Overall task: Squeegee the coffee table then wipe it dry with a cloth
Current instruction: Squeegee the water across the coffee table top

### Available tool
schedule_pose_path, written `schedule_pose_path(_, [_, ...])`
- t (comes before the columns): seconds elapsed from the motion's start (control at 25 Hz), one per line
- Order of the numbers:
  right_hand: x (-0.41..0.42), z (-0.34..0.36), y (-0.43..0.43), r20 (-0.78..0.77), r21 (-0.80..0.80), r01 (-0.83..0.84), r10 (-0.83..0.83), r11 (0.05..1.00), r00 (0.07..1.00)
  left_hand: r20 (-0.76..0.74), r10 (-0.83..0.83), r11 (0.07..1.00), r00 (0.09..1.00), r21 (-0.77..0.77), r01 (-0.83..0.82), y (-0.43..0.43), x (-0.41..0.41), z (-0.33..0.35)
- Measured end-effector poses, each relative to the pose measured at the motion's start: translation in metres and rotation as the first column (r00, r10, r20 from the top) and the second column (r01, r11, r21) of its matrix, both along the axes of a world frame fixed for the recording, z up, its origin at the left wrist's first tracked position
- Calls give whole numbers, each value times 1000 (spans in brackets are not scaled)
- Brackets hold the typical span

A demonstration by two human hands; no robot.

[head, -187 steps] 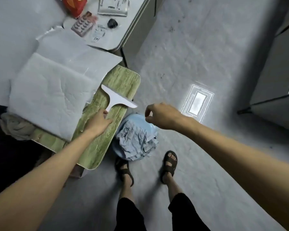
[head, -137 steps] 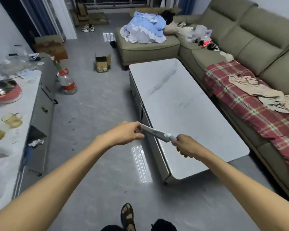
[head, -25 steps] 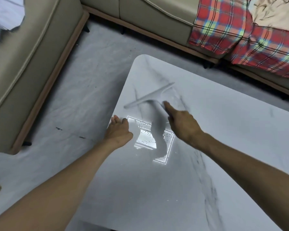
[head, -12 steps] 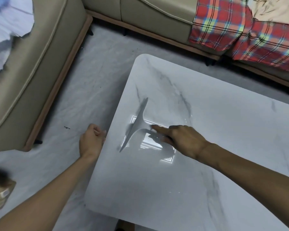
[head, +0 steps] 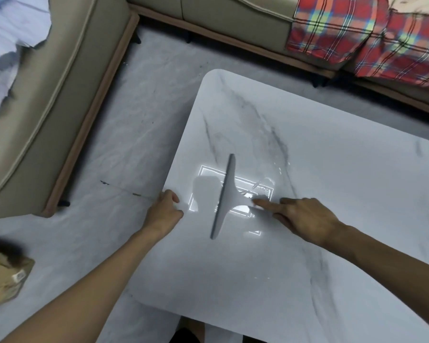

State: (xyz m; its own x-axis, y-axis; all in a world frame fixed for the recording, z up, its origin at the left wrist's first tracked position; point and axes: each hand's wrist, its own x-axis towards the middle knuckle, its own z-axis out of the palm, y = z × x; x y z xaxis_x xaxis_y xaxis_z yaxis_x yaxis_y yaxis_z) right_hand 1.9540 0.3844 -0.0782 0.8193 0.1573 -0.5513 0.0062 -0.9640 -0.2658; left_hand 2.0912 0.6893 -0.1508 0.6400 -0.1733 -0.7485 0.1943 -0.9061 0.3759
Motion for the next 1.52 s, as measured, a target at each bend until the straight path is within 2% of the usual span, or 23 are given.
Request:
schedule_pose_path(0.08, [-25,11,-26,-44,-73,44,-47,996,998,-7,-54,998,998,30,55,-5,1,2])
schedule_pose_path(0.2, [-45,25,-49,-60,-125,69,-77,990,995,-14,38,999,999,-6,-38,-4,9,2])
schedule_pose_path(0.32, [-29,31,-25,-71,-9,47,-47,999,996,28,327,941,945,-106,-323,13,14,-1])
schedule_pose_path(0.4, [3,18,19,-19,91,-66,68,994,997,47,526,846,849,-134,-516,30,13,-2])
schedule_pose_path(0.44, [19,8,47,17,103,-154,153,983,988,72,568,821,820,-115,-559,39,11,-3])
schedule_pose_path(0.56, [54,-16,119,82,80,-353,347,932,934,130,548,836,826,-61,-545,62,3,-4])
schedule_pose_path(0.64, [66,-25,128,87,39,-379,374,925,923,115,504,864,856,-70,-499,67,-4,-5])
schedule_pose_path(0.72, [70,-30,110,71,36,-284,281,958,957,74,423,905,903,-83,-417,64,-11,-6])
schedule_pose_path(0.88, [44,-21,36,3,62,20,-20,998,1000,36,250,968,968,-47,-248,39,-24,-9])
schedule_pose_path(1.04, [-19,-8,-15,-27,-48,157,-158,986,987,47,125,991,991,34,-126,25,-29,-8])
schedule_pose_path(1.12, [-45,2,-30,-44,-108,208,-214,972,976,79,119,992,990,28,-122,23,-30,-5])
schedule_pose_path(1.2, [-58,14,-30,-24,-140,216,-221,966,975,92,188,982,978,-9,-188,24,-30,-1])
schedule_pose_path(1.28, [-55,20,-8,0,-81,161,-162,984,987,62,307,952,950,-35,-306,28,-30,4])
schedule_pose_path(1.4, [-25,8,63,-25,105,-55,58,993,998,83,455,891,887,-39,-453,48,-43,11])
schedule_pose_path(1.52, [-7,-18,145,-9,172,-290,296,941,955,122,479,876,869,0,-483,77,-74,13])
